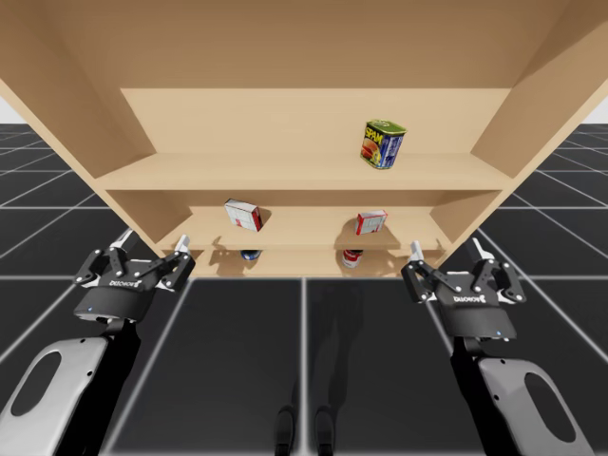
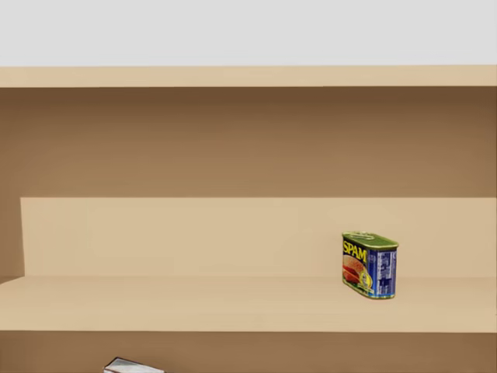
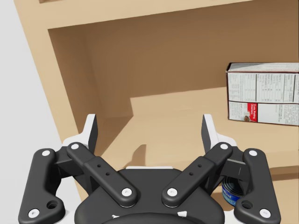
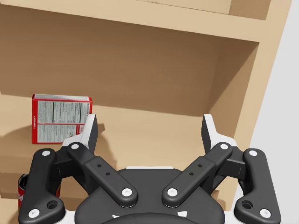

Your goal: Retrieve the tuna can from the shelves.

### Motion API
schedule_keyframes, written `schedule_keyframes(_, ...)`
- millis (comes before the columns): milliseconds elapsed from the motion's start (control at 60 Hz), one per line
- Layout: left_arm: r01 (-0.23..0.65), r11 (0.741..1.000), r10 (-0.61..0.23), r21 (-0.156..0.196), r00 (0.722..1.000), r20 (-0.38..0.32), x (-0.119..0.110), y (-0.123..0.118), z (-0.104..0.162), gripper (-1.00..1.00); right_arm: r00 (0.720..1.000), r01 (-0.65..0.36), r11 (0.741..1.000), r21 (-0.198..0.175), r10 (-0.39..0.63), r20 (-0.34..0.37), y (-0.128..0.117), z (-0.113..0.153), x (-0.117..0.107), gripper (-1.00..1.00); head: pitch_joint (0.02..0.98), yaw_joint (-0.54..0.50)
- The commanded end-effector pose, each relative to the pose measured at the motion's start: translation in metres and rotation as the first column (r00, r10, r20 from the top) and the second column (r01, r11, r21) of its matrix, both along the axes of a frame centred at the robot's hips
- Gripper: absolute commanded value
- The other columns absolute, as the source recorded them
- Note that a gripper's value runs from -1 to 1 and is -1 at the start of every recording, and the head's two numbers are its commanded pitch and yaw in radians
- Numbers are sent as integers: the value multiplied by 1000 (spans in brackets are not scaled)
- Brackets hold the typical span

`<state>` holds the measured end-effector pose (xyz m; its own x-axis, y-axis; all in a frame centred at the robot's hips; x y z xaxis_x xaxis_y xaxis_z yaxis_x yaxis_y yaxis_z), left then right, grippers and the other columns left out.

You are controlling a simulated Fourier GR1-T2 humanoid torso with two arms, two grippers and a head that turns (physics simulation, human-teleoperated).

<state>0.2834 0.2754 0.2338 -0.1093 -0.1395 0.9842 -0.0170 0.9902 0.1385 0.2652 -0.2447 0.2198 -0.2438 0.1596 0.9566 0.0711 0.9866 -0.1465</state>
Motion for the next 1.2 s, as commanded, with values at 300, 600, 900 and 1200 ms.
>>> schedule_keyframes(300, 2, 1000, -2, 5, 1000, 4, 0, -1, 0, -1000, 999, -23, 999, 26, 24, -31, -1, 1, 1, -1000, 237, 1)
schedule_keyframes(600, 6, 1000, -6, 13, 1000, 3, 1, -2, -1, -1000, 999, -22, 1000, 21, 23, -38, 0, 1, 1, -1000, 443, 8)
schedule_keyframes(900, 18, 1000, -18, 23, 1000, 5, -1, -8, 0, -1000, 999, -21, 1000, 13, 21, -45, 0, 1, 1, -1000, 644, 84)
schedule_keyframes(1200, 26, 999, -26, 29, 1000, 5, -1, -10, 0, -1000, 999, -18, 1000, 0, 17, -47, 2, 1, 1, -1000, 757, 229)
